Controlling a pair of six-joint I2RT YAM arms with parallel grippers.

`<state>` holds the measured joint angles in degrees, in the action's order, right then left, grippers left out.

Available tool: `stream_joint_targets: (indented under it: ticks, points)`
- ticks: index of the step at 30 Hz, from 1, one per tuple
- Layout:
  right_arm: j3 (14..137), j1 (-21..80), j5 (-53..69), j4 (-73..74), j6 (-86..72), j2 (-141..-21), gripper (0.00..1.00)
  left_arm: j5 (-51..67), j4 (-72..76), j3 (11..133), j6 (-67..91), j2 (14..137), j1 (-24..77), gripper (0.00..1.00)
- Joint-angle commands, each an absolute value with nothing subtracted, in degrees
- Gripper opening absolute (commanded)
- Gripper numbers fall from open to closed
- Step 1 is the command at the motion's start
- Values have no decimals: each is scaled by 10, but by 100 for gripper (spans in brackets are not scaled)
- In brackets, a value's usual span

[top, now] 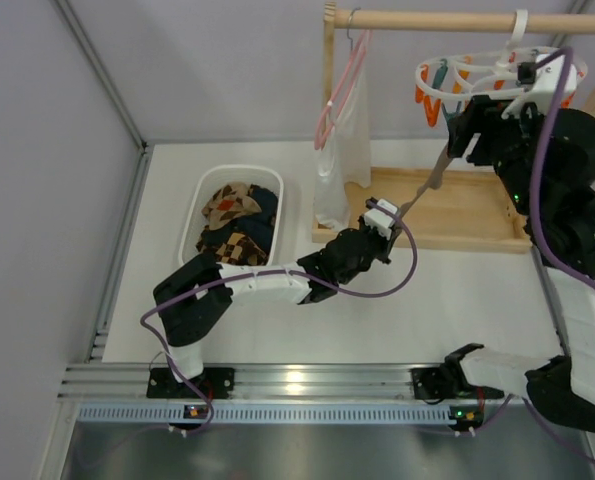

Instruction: Remove the socks clipped to the hanger

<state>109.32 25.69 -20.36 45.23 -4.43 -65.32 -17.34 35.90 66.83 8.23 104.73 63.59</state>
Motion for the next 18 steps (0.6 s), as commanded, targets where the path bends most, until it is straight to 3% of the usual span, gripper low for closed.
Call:
stream_joint_targets:
  ticks: [1,18]
  points:
    - [1106,229,-185,463,-46,-679,65,-163,380,660,96,1018,639,0]
    - [1111,92,-60,408,-45,-774,55,-150,379,661,101,1017,640,0]
